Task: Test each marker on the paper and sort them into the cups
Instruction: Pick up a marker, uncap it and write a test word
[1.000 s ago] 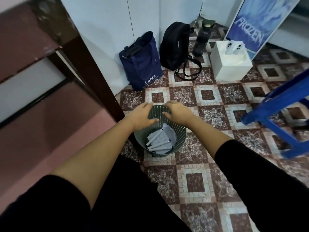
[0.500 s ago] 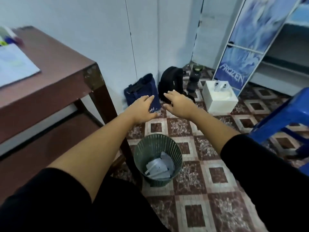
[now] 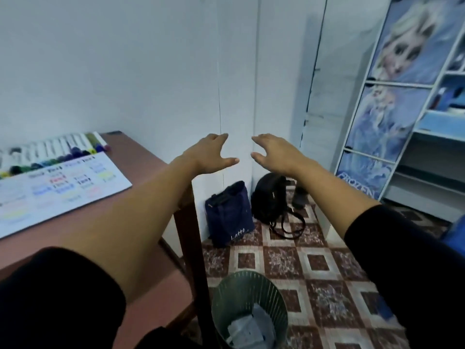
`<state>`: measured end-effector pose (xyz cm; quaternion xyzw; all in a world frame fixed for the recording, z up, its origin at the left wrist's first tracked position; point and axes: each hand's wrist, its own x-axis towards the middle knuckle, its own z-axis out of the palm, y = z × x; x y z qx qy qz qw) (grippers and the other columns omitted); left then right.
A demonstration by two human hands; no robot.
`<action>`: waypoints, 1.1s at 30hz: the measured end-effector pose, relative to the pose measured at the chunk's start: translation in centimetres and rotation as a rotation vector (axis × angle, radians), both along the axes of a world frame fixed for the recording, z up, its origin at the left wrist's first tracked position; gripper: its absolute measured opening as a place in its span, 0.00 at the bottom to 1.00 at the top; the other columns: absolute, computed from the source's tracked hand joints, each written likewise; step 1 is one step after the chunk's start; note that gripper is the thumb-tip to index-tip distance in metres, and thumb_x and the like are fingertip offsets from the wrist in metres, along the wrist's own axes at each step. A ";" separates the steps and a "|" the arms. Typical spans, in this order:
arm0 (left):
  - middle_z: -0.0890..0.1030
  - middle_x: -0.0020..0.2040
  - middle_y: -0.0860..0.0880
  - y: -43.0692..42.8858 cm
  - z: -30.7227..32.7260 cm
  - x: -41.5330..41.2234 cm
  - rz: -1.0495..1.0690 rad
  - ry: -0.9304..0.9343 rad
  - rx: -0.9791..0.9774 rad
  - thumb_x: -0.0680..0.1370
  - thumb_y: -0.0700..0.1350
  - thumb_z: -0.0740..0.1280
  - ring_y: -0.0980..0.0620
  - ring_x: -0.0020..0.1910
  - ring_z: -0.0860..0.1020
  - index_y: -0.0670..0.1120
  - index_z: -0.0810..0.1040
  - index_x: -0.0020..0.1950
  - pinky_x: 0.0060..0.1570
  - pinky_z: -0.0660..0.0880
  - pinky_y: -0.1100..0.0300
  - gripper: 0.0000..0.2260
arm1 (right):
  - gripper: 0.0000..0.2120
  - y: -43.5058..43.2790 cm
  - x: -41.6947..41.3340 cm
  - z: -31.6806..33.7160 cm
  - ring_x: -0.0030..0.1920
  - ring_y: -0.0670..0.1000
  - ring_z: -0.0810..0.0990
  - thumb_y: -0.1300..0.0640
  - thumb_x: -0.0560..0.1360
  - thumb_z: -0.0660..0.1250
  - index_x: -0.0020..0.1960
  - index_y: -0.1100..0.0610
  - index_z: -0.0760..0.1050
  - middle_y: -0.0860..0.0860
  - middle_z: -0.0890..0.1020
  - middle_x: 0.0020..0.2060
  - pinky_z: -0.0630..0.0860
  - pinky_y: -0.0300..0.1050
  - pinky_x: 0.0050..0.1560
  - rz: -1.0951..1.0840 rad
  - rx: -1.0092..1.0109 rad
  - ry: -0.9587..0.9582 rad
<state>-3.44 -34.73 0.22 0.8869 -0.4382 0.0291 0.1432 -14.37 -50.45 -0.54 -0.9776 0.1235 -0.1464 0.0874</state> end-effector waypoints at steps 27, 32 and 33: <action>0.61 0.74 0.45 31.4 3.3 5.7 0.533 -0.089 -0.024 0.78 0.59 0.59 0.47 0.71 0.63 0.47 0.56 0.75 0.67 0.62 0.53 0.30 | 0.23 26.5 13.9 5.0 0.68 0.54 0.69 0.50 0.80 0.57 0.73 0.54 0.64 0.53 0.71 0.67 0.68 0.48 0.65 0.543 -0.046 -0.063; 0.65 0.71 0.45 37.2 1.7 6.2 0.638 -0.078 -0.028 0.79 0.56 0.59 0.47 0.69 0.64 0.47 0.61 0.74 0.66 0.64 0.52 0.26 | 0.24 32.2 15.9 4.0 0.71 0.51 0.65 0.50 0.81 0.57 0.75 0.53 0.60 0.51 0.66 0.72 0.63 0.45 0.66 0.638 -0.025 -0.010; 0.66 0.70 0.45 38.0 1.3 6.3 0.652 -0.073 -0.025 0.79 0.55 0.59 0.46 0.69 0.65 0.47 0.63 0.73 0.65 0.64 0.53 0.24 | 0.24 33.1 16.4 3.7 0.70 0.52 0.66 0.50 0.81 0.57 0.75 0.53 0.60 0.52 0.65 0.72 0.64 0.46 0.66 0.661 -0.009 -0.001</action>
